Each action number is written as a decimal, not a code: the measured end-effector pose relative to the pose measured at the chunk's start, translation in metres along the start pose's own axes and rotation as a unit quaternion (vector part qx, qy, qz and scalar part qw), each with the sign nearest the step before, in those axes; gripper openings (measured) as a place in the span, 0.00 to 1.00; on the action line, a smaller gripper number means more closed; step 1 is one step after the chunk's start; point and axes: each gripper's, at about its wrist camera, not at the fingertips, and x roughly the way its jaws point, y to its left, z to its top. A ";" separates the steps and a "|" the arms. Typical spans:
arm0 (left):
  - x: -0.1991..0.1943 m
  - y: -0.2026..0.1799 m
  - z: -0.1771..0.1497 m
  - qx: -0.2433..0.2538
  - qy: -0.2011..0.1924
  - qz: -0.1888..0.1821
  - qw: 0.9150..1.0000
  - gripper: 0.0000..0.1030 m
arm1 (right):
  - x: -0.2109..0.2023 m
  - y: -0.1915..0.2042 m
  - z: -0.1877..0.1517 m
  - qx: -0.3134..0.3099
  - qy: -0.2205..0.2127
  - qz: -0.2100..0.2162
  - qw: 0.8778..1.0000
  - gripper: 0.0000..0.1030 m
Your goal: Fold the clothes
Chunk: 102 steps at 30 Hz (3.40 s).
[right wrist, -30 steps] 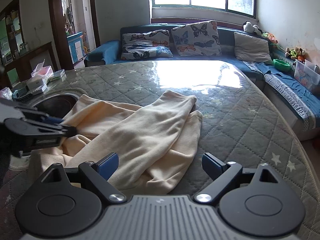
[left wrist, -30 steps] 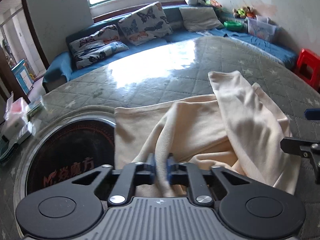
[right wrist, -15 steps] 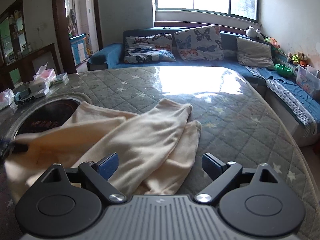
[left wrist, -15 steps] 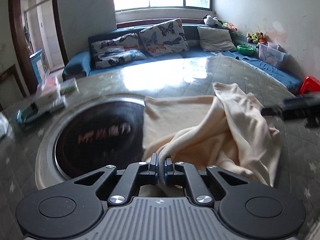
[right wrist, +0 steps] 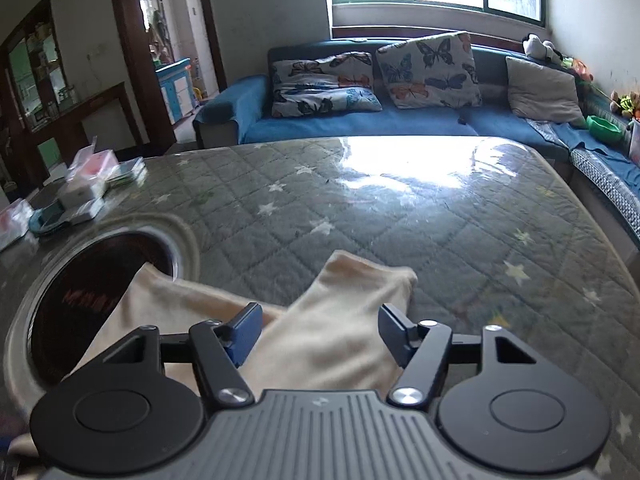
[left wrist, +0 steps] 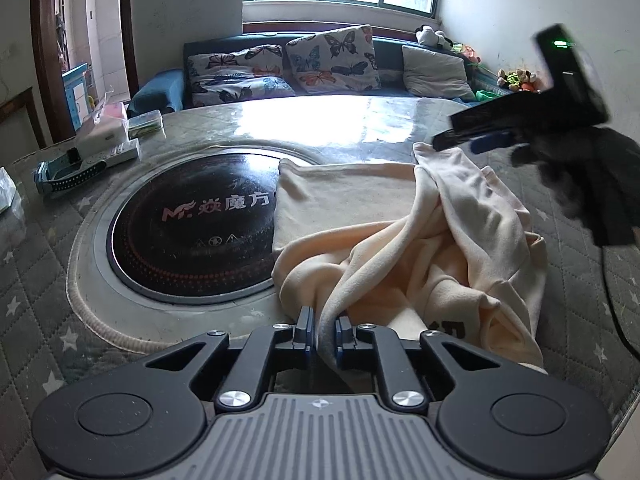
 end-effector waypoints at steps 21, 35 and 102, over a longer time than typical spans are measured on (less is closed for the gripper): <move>-0.008 -0.002 0.036 0.026 -0.049 -0.023 0.998 0.51 | 0.055 0.003 0.013 -0.032 0.016 -0.064 0.997 0.04; 0.071 -0.052 0.085 0.081 0.010 -0.078 0.994 0.50 | -0.086 -0.048 -0.025 -0.020 -0.082 -0.087 0.993 0.04; 0.003 -0.082 -0.018 0.174 -0.029 -0.127 0.976 0.12 | -0.182 -0.137 -0.171 0.103 -0.067 -0.215 0.969 0.07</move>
